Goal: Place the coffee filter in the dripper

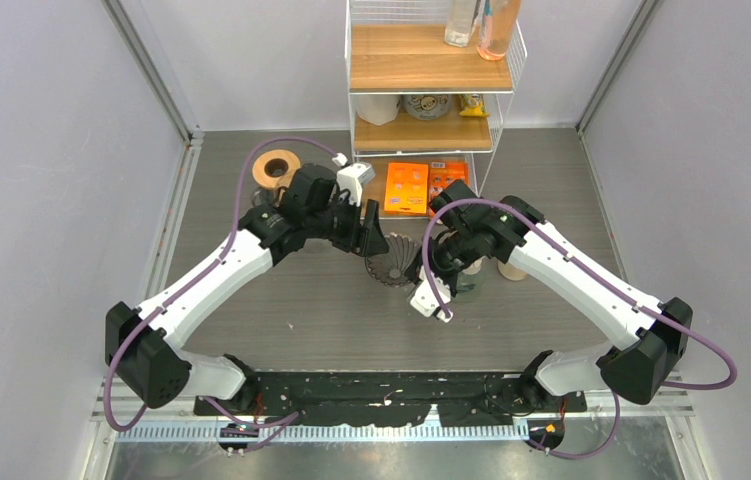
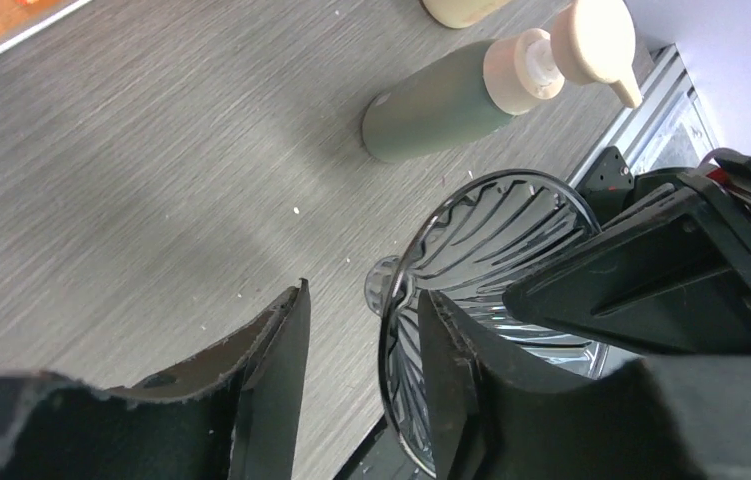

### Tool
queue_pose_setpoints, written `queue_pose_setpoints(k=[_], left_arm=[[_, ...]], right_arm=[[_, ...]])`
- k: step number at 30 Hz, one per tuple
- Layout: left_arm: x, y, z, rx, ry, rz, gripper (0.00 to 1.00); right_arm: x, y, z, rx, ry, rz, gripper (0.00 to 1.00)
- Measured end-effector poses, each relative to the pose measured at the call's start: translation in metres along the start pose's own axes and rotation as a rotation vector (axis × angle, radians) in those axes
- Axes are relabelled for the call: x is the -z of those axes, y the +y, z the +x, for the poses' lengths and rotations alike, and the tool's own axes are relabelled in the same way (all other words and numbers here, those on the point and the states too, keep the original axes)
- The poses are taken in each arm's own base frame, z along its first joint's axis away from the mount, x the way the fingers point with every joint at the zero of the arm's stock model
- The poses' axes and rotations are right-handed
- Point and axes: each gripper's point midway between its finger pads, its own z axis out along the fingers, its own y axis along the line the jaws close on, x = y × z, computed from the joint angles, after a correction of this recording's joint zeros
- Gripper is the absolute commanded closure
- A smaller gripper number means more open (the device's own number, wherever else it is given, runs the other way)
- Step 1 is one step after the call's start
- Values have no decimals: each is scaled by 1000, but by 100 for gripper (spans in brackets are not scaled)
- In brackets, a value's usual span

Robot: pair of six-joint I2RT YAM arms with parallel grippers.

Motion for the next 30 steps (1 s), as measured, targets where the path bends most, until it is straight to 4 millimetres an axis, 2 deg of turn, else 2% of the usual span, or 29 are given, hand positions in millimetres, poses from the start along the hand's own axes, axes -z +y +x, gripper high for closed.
queue_pose_setpoints(k=[2,5,7,9,14,15,16,17,19,21,27,30], left_arm=[[-1,-4,1,-7,8,16,70],[-2,-11,2,-18,18,44,99],[-3,-11,1,-6,16,43,100],[-3,-13,-2,6,13,51,100],[-2,-14,-7,-13,-10,48,100],[-2,-14,-6,-17,-9,45,100],[-2,-14,-6,-20,-10,42,100],[-2,-13,-6,-26,-10,38,100],[-3,-11,-6,-31,-12,26,100],[-3,-9,-6,-33,-13,17,100],[0,-3,-9,-38,-32,-26,100],[4,-1,-11,-46,-48,-46,100]], right_arm=[[0,-2,1,-2,6,7,95],[1,-5,2,-4,11,20,95],[2,-5,2,-6,16,23,94],[2,-6,3,0,27,28,86],[3,-8,3,1,35,42,57],[4,-9,4,1,36,48,42],[4,-11,4,3,38,56,33],[4,-13,5,4,38,63,16],[4,-16,6,14,43,72,1],[5,-17,7,16,48,76,4],[6,-20,6,35,47,86,4],[13,-23,0,58,48,110,4]])
